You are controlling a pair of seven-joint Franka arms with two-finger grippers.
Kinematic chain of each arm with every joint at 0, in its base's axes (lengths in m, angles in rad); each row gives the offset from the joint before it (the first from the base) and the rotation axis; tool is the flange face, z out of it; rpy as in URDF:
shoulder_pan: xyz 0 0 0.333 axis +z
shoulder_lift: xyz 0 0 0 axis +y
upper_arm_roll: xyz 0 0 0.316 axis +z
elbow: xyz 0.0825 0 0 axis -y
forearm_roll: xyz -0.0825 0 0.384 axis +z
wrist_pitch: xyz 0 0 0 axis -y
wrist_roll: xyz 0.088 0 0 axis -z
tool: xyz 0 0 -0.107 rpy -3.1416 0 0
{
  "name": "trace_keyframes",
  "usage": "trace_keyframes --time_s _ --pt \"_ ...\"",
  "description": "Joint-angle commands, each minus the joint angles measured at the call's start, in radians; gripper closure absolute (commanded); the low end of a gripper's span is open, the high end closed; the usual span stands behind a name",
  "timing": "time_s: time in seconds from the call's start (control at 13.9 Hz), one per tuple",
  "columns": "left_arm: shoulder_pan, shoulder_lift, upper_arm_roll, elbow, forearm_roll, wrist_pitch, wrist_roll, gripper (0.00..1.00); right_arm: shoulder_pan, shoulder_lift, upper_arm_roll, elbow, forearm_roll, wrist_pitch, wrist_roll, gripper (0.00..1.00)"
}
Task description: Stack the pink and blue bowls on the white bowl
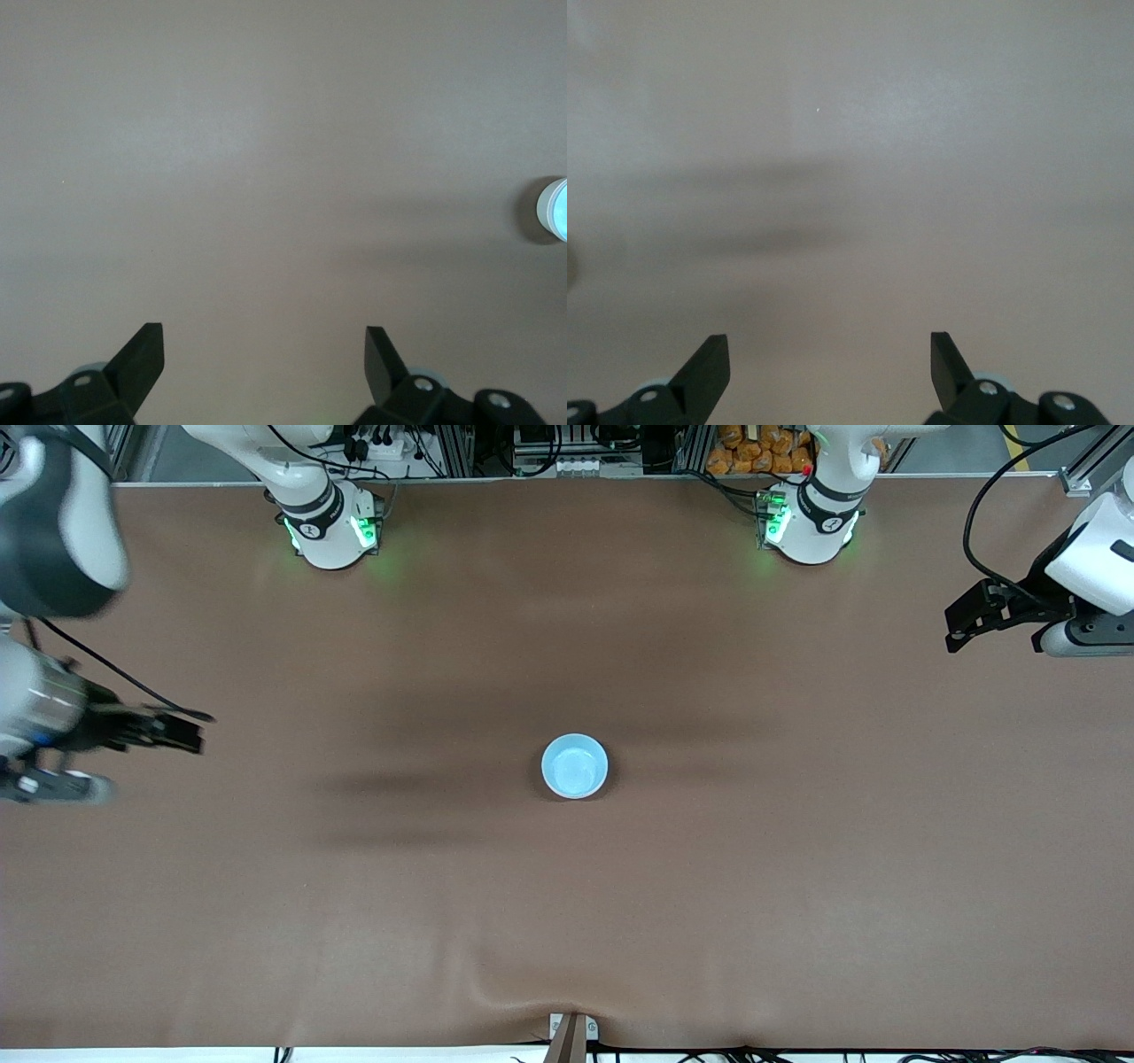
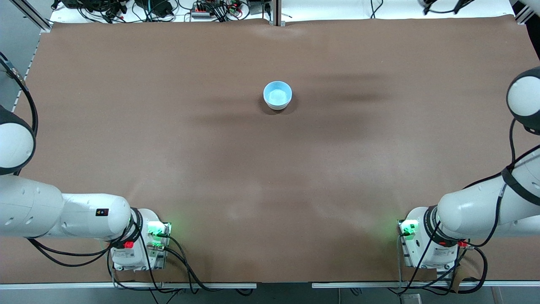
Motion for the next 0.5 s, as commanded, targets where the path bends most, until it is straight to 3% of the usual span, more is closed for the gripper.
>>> trace_keyframes --time_s 0.0,0.43 --pt "0.003 -0.021 0.001 -0.009 -0.020 -0.024 0.021 0.00 0.027 -0.161 -0.029 -0.178 0.029 0.058 0.031 0.00" --pt "0.006 -0.021 0.001 -0.009 -0.020 -0.026 0.022 0.00 0.021 -0.263 -0.026 -0.282 0.029 0.073 -0.004 0.00"
